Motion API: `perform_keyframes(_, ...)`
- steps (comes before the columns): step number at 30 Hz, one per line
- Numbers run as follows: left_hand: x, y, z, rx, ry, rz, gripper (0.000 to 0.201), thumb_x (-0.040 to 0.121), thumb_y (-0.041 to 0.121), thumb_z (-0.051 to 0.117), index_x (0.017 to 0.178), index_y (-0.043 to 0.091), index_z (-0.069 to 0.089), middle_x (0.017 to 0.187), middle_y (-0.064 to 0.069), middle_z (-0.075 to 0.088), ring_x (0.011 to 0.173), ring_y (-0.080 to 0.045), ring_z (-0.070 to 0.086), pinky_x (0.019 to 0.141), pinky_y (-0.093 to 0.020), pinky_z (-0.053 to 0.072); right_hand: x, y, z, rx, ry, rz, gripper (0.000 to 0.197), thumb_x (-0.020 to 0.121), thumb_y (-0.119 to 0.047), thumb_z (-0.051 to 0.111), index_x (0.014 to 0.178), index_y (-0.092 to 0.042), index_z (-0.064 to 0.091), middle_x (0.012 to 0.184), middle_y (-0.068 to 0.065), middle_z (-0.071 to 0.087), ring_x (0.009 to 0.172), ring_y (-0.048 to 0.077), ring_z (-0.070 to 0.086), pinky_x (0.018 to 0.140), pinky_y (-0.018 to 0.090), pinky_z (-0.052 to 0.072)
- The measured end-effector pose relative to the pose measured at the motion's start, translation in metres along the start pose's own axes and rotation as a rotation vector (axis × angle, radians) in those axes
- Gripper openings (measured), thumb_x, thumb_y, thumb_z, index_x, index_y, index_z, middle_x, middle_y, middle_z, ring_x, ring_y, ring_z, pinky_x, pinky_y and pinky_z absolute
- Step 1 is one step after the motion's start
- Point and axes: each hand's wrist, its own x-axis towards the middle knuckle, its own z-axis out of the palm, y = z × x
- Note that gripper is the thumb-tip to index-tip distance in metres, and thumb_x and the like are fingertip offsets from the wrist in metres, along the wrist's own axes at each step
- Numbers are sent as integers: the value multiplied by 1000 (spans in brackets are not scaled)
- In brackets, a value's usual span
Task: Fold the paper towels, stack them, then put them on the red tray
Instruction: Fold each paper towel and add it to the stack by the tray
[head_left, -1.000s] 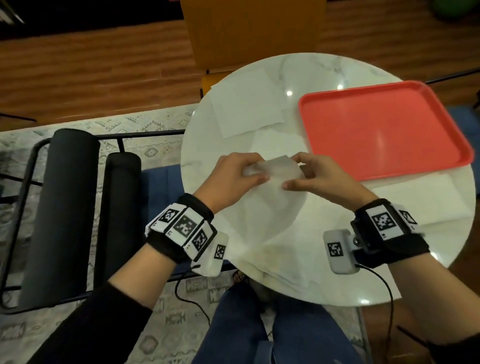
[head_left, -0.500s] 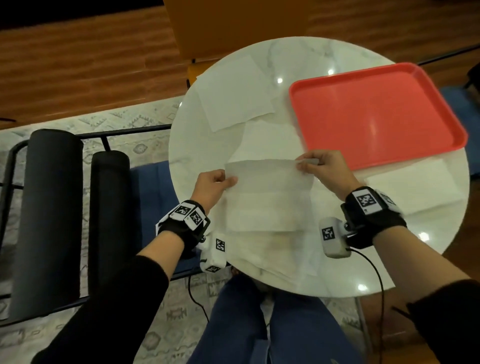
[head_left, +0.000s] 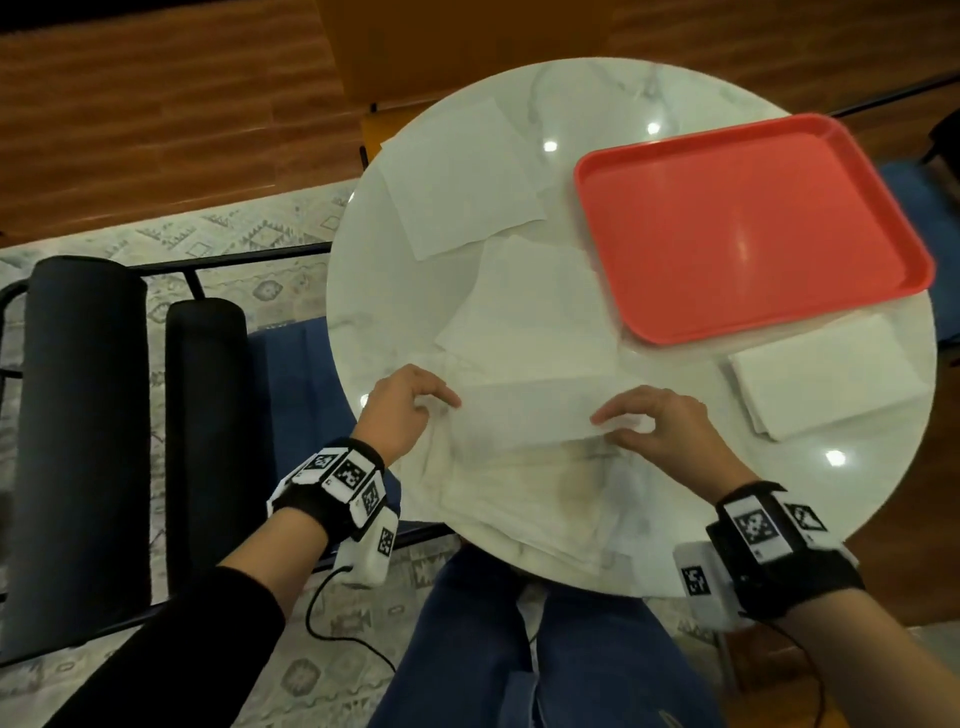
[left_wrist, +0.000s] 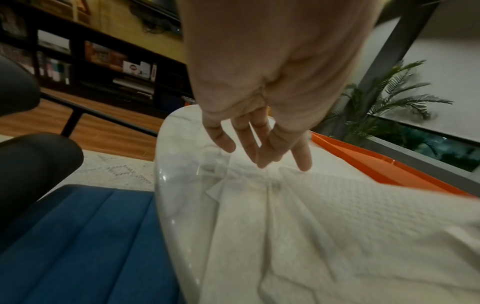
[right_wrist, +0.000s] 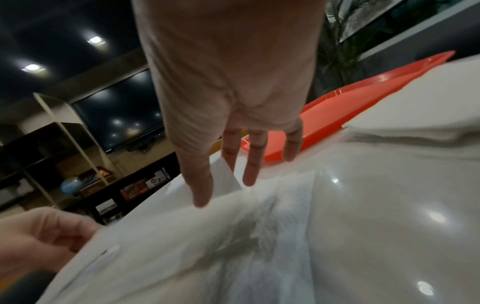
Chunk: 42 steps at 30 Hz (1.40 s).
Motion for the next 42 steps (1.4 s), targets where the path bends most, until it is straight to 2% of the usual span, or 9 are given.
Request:
perform_keyframes(3, 2, 5, 0, 68, 72, 24, 48, 83, -13, 41, 98, 22, 70, 117, -1, 57, 113, -15, 53, 91, -17, 37, 4, -5, -4, -196, -111, 60, 40, 81, -6, 61, 101, -40, 68, 118, -15, 58, 111, 9, 52, 89, 35, 24)
perform_keyframes(9, 0, 39, 34, 173, 78, 230, 38, 97, 11, 41, 135, 13, 48, 140, -6, 48, 128, -20, 46, 109, -32, 35, 33, -27, 11, -101, 289, -58, 42, 84, 8, 48, 115, -14, 65, 120, 10, 63, 110, 27, 60, 99, 42, 43)
perform_keyframes(13, -6, 42, 72, 532, -149, 183, 58, 101, 35, 17, 151, 9, 3, 160, -7, -1, 148, -20, 1, 118, -51, 7, 33, -42, 55, -234, -23, -170, 49, 103, -21, 32, 150, -12, 24, 158, 6, 21, 147, 21, 17, 118, 39, 12)
perform_keyframes(19, -6, 13, 85, 703, -163, 132, 75, 86, 62, -4, 143, 18, -25, 153, 3, -30, 142, -10, -22, 114, -53, -10, 25, -10, 86, -460, -181, -102, 60, 99, -46, 10, 151, -21, -8, 153, -8, -20, 139, 3, -18, 120, 40, -4)
perform_keyframes(25, -7, 16, 81, 678, -167, 126, 75, 90, 62, 9, 147, 22, -19, 156, 6, -25, 145, -9, -16, 111, -60, -8, 21, 16, 66, -456, -95, 65, 58, 101, -44, 14, 150, -27, -12, 155, -12, -18, 146, 7, -11, 117, 42, -7)
perform_keyframes(28, -8, 22, 77, 665, -36, 141, 68, 95, 55, 25, 151, 21, 7, 159, -2, 8, 145, -15, 16, 109, -60, 9, 20, 15, 67, -462, -88, 70, 58, 102, -42, 15, 150, -25, -12, 159, -7, -15, 147, 9, -10, 117, 46, -7)
perform_keyframes(31, -4, 34, 70, 591, 143, 144, 57, 92, 47, 45, 142, 20, 35, 133, -6, 46, 114, -22, 50, 97, -44, 23, 19, 7, 67, -456, -92, 79, 58, 102, -39, 15, 151, -21, -11, 160, -3, -14, 147, 13, -10, 117, 51, -6)
perform_keyframes(36, 5, 69, 47, 497, 60, 49, 27, 90, 32, 50, 115, 26, 61, 105, 4, 61, 99, -18, 55, 80, -33, 16, 24, -9, 45, -453, -90, 71, 70, 97, -33, 41, 152, -22, -1, 161, 7, -3, 148, 25, -3, 110, 66, -2)
perform_keyframes(42, -15, 135, 21, -19, -99, 177, 9, 86, 27, 64, 93, 27, 70, 89, 3, 60, 85, -10, 54, 71, -13, 40, 16, -4, -36, -67, -36, 72, 23, 84, -27, 65, 107, -29, 64, 122, 0, 61, 120, 22, 51, 107, 55, 27)
